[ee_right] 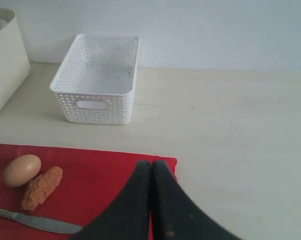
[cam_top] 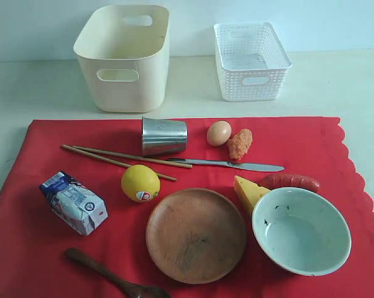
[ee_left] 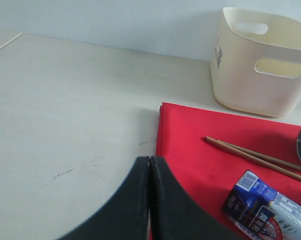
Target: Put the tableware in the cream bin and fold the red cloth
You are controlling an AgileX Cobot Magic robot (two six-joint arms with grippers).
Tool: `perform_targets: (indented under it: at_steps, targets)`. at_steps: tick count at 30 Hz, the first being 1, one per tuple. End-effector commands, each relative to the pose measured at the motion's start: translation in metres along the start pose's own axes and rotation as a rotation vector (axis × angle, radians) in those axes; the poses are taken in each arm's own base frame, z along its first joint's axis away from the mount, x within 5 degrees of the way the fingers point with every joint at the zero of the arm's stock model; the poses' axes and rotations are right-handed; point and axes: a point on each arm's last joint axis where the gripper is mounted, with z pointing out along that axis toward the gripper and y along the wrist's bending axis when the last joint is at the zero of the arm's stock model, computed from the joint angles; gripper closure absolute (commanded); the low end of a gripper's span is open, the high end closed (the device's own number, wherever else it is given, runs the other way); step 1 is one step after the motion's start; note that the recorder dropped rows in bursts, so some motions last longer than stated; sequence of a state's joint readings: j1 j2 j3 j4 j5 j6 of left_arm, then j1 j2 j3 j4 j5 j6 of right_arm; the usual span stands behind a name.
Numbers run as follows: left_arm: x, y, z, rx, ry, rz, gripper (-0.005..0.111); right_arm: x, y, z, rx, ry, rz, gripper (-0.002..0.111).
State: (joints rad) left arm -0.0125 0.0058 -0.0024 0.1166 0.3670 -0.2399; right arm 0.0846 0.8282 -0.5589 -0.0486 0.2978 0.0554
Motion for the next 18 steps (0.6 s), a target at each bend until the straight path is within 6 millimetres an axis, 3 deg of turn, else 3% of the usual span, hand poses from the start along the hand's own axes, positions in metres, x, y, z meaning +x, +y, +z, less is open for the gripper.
perform_targets:
  at_steps: [1,8,18]
  targets:
    - [0.000,0.000,0.000,-0.003,-0.010,0.003,0.107,-0.011,0.001,0.029,-0.001,0.068,-0.008,0.108]
    - [0.000,0.000,0.000,-0.003,-0.010,0.003,0.107,-0.013,0.001,0.050,-0.001,0.122,-0.009,0.108]
    - [0.000,0.000,0.000,-0.003,-0.010,0.003,0.107,-0.013,0.002,0.050,-0.003,0.120,-0.004,0.108]
